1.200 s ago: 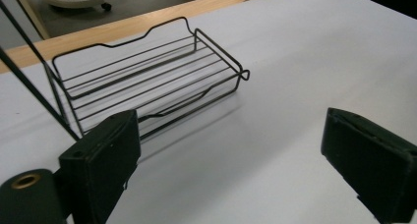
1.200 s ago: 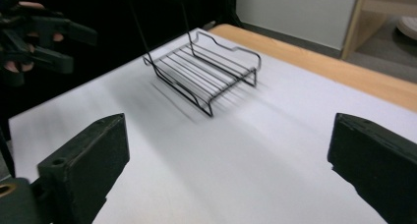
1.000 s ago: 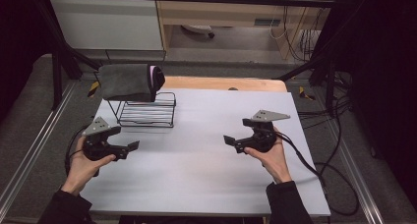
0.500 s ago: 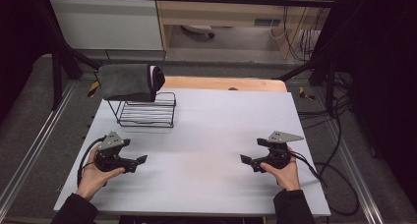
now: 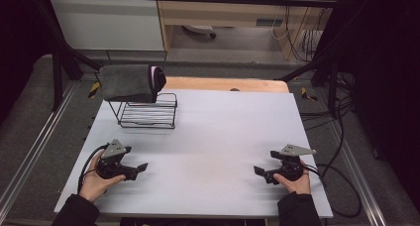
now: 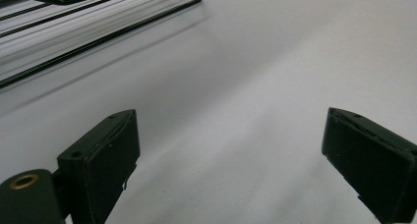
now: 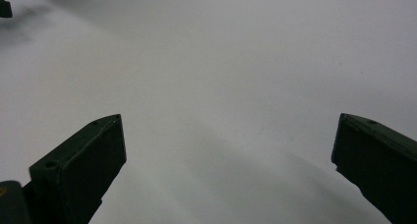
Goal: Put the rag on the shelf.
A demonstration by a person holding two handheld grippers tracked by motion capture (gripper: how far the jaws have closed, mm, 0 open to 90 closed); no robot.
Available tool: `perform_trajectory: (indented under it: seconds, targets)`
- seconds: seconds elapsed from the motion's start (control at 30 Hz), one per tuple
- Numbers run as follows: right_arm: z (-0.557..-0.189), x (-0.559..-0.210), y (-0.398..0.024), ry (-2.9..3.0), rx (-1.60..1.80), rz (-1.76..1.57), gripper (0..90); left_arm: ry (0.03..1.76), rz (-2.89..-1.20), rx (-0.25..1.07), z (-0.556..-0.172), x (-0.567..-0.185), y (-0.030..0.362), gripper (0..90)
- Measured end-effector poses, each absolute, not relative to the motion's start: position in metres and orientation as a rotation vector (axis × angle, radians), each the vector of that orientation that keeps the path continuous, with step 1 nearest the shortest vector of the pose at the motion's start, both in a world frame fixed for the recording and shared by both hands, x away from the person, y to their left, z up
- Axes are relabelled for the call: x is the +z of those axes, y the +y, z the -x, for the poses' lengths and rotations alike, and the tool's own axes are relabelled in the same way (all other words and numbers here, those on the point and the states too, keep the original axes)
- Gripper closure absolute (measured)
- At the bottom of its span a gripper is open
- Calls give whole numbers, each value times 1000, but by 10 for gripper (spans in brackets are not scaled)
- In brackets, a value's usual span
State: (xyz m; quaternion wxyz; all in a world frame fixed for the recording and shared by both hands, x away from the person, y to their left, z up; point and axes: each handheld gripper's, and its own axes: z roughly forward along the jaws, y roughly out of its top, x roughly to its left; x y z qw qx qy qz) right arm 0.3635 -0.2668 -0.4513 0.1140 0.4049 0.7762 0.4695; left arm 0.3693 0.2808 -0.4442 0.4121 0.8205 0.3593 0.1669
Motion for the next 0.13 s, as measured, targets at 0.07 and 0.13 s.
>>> perform_trajectory:
  seconds: [0.07,0.13]
  targets:
    - [-363,-452,-268,2275,1374,-1192,8,900,-2064,419,-369,-444,281,76]
    - [-362,-452,-268,2282,1366,-1187,8,901,-2066,417,-368,-445,281,76]
